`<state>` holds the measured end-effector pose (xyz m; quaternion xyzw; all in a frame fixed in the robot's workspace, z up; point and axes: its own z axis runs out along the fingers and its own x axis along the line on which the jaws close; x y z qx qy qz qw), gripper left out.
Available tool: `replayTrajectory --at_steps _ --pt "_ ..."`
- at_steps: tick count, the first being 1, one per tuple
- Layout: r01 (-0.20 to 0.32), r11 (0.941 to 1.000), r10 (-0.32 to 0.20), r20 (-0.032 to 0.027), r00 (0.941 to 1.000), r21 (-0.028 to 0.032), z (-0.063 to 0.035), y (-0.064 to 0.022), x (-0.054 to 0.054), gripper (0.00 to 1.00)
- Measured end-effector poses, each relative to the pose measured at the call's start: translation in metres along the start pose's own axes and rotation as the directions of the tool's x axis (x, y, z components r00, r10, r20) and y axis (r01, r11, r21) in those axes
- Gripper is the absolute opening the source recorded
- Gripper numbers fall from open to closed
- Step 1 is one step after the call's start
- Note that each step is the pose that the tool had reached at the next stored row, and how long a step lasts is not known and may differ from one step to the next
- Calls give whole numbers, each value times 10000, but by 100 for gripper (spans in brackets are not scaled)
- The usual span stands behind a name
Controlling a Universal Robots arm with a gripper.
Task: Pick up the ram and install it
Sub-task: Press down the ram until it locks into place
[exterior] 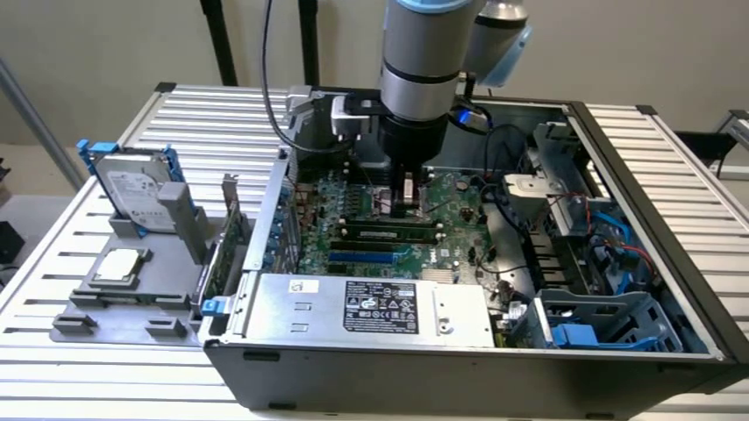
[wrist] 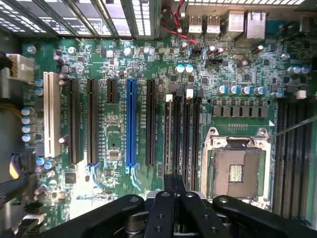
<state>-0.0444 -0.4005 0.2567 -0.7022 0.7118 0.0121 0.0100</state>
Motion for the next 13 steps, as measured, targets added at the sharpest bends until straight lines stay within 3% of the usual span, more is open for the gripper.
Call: replayTrajectory --at_steps 3,13 --pt "-2 10000 2 -4 10000 -16 -100 -2 -3 11" --pt "-1 10000 1 34 10000 -18 -101 -3 -3 11"
